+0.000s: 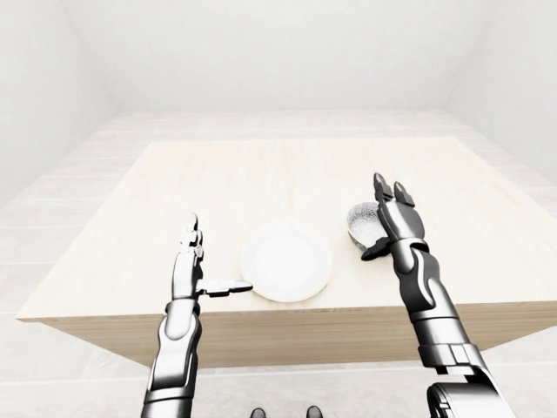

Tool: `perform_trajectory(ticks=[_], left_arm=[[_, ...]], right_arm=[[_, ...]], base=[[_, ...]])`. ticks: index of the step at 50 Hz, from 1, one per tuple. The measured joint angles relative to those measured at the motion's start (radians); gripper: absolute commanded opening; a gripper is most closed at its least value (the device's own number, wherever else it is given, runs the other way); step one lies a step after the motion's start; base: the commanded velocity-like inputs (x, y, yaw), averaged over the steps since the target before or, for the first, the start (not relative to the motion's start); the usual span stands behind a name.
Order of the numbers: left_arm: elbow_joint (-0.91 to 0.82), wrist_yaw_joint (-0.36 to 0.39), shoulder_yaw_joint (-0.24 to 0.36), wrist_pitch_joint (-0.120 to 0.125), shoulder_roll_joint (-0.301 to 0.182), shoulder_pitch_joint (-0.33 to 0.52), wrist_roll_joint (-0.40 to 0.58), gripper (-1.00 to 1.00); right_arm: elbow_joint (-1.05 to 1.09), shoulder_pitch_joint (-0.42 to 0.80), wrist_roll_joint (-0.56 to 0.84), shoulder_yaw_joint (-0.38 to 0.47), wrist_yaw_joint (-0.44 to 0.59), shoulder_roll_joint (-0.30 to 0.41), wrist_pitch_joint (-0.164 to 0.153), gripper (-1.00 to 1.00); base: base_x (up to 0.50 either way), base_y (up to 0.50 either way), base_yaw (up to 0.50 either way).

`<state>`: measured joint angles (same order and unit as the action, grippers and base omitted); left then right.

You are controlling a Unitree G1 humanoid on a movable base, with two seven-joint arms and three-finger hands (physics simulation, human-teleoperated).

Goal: Put the bowl on the plate.

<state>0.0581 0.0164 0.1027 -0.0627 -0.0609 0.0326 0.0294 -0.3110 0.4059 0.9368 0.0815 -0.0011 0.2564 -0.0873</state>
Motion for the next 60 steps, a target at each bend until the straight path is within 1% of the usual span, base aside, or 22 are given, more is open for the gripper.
perform_trajectory(ticks=[7,30,54,60], left_arm=[[-0.017,0.003,-0.001,0.003,0.002,-0.009,0.001,1.00],[-0.013,0.005,0.006,0.000,0.002,-0.008,-0.002,1.00],[-0.034,0.003,0.006,0.005,0.004,-0.020,-0.004,1.00],[-0.044,0.003,0.003,0.010,0.006,-0.024,-0.002,1.00]], right_arm=[[-0.009,-0.007,0.026,-0.006,0.007,-0.001,0.000,1.00],[-0.049,-0.016,0.106,-0.014,0.014,-0.004,0.000,1.00],[-0.109,-0.006,0.123,-0.013,-0.015,0.002,0.000,1.00],[-0.131,0.000,0.122,-0.013,-0.024,0.004,0.000,1.00]], base=[[0.00,0.00,0.00],[0.00,0.00,0.00],[0.00,0.00,0.00],[0.00,0.00,0.00]])
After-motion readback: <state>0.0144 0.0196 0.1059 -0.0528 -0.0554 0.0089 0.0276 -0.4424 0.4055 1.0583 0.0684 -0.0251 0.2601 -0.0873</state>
